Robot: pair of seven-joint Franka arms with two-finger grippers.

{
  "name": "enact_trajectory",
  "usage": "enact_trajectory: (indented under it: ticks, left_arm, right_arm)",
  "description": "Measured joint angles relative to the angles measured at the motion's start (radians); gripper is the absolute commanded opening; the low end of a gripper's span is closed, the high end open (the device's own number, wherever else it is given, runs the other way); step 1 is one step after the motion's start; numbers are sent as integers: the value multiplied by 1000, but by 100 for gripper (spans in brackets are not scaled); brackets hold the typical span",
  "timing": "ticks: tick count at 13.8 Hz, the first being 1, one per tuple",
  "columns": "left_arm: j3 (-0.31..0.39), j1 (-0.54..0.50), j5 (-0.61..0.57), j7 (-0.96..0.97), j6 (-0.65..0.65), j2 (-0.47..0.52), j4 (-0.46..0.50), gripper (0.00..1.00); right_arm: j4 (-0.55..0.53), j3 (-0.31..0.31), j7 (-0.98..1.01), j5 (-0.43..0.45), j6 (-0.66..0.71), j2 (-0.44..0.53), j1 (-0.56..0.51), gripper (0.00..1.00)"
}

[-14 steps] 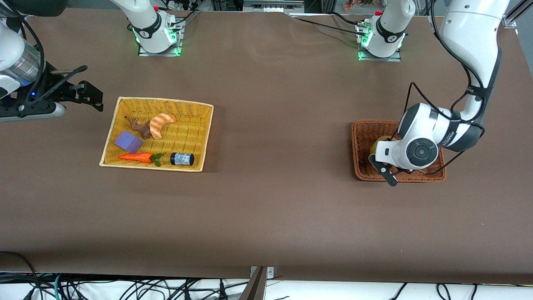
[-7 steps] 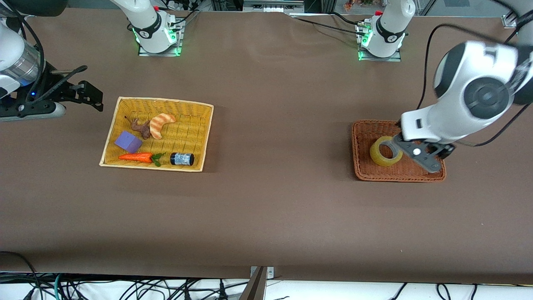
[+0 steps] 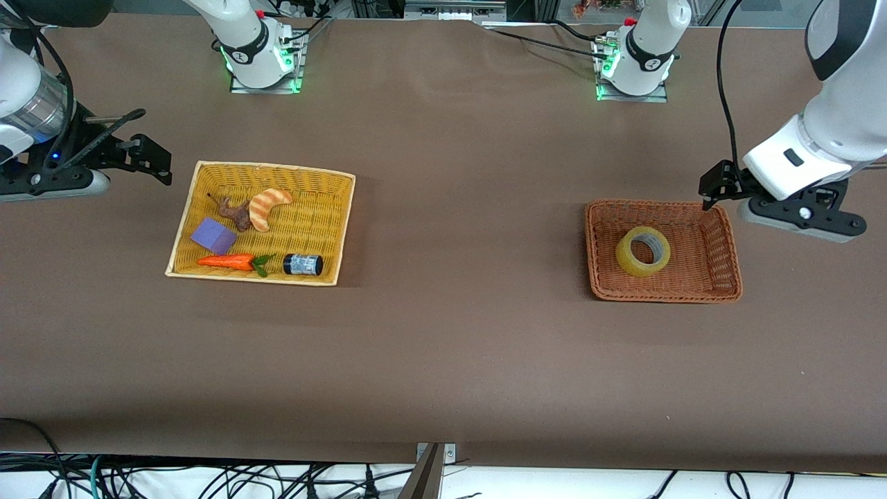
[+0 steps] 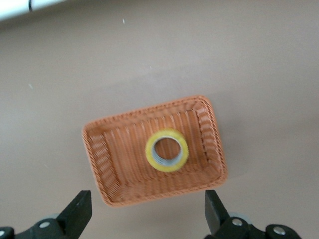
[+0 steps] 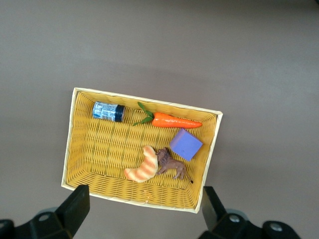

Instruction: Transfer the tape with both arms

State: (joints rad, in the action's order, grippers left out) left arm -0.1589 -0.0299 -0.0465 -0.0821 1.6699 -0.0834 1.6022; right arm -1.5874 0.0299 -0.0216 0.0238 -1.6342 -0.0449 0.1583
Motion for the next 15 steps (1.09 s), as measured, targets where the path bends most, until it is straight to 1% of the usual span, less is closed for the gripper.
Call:
enact_trajectory:
  ticks: [2,3,6,15]
  left_arm:
    - [32,4,56,5,12,60,90,100]
    - [37,5,61,5,16,78,112,100]
    - [38,18,61,21,20,97,118,100]
    - [45,14,61,23,20,90,119,100]
  right_arm:
    - [0,0,0,0,3,0,0,100]
    - [0,0,0,0,4,0,0,100]
    - [0,0,0,0,5,0,0,100]
    - [0,0,8,0,6,0,0,100]
